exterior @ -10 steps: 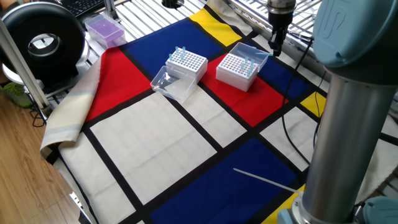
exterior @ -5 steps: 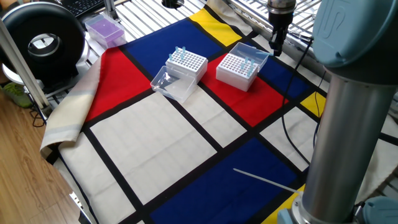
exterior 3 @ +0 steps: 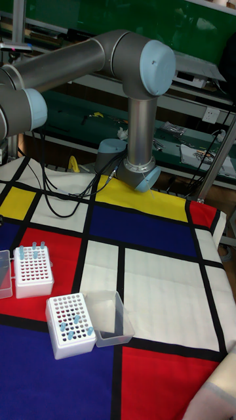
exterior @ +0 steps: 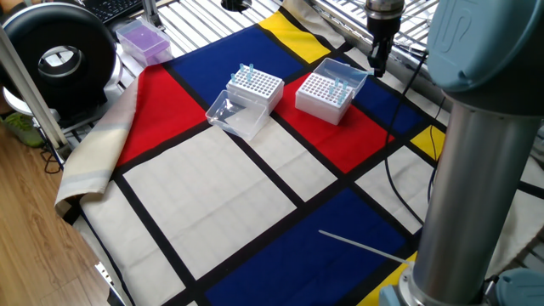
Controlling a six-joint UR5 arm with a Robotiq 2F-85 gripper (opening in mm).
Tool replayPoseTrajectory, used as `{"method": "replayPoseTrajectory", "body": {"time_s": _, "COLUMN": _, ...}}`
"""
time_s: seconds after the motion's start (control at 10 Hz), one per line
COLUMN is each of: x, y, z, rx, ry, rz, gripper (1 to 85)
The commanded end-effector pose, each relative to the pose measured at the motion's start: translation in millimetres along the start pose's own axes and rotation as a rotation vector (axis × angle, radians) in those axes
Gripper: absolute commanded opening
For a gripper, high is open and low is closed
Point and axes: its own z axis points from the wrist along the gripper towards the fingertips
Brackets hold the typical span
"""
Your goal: Transfer all medium pipette tips from one holder to another
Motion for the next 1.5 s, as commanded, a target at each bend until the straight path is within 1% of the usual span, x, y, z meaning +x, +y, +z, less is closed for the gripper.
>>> {"method": "replayPoseTrajectory", "body": {"time_s": 0.0, "x": -1.5, "y": -0.4, "z": -1.0, "rx": -0.002, "ry": -0.009, "rz": -0.001, "gripper": 24.0}}
{"method": "replayPoseTrajectory", "body": {"time_s": 0.2, "x": -1.7, "y": -1.1, "z": -2.8, "rx": 0.000, "ry": -0.015, "rz": 0.003, "gripper": 24.3}}
{"method": "replayPoseTrajectory", "body": {"time_s": 0.3, "x": -3.3, "y": -1.6, "z": -3.9, "rx": 0.002, "ry": -0.024, "rz": 0.006, "gripper": 24.7}}
{"method": "replayPoseTrajectory", "body": {"time_s": 0.4, "x": -8.2, "y": -5.2, "z": -4.8, "rx": 0.016, "ry": -0.045, "rz": 0.002, "gripper": 25.0}}
{"method": "replayPoseTrajectory", "body": {"time_s": 0.5, "x": -13.7, "y": -6.7, "z": -6.6, "rx": 0.022, "ry": -0.069, "rz": 0.000, "gripper": 26.0}}
{"method": "replayPoseTrajectory", "body": {"time_s": 0.7, "x": -29.8, "y": -1.4, "z": -10.5, "rx": -0.003, "ry": -0.137, "rz": 0.034, "gripper": 30.3}}
{"method": "replayPoseTrajectory", "body": {"time_s": 0.8, "x": -36.1, "y": -1.0, "z": -11.9, "rx": -0.006, "ry": -0.159, "rz": 0.051, "gripper": 31.0}}
{"method": "replayPoseTrajectory", "body": {"time_s": 0.9, "x": -40.4, "y": 0.8, "z": -13.5, "rx": -0.015, "ry": -0.174, "rz": 0.077, "gripper": 31.0}}
{"method": "replayPoseTrajectory", "body": {"time_s": 1.0, "x": -41.4, "y": 3.9, "z": -15.0, "rx": -0.027, "ry": -0.179, "rz": 0.102, "gripper": 31.0}}
{"method": "replayPoseTrajectory", "body": {"time_s": 1.1, "x": -40.0, "y": 4.6, "z": -16.7, "rx": -0.027, "ry": -0.179, "rz": 0.108, "gripper": 30.7}}
{"method": "replayPoseTrajectory", "body": {"time_s": 1.2, "x": -40.6, "y": 6.5, "z": -18.5, "rx": -0.036, "ry": -0.184, "rz": 0.117, "gripper": 30.3}}
{"method": "replayPoseTrajectory", "body": {"time_s": 1.3, "x": -43.3, "y": 6.2, "z": -20.1, "rx": -0.041, "ry": -0.200, "rz": 0.123, "gripper": 30.3}}
{"method": "replayPoseTrajectory", "body": {"time_s": 1.4, "x": -44.4, "y": 2.9, "z": -21.6, "rx": -0.036, "ry": -0.212, "rz": 0.126, "gripper": 30.3}}
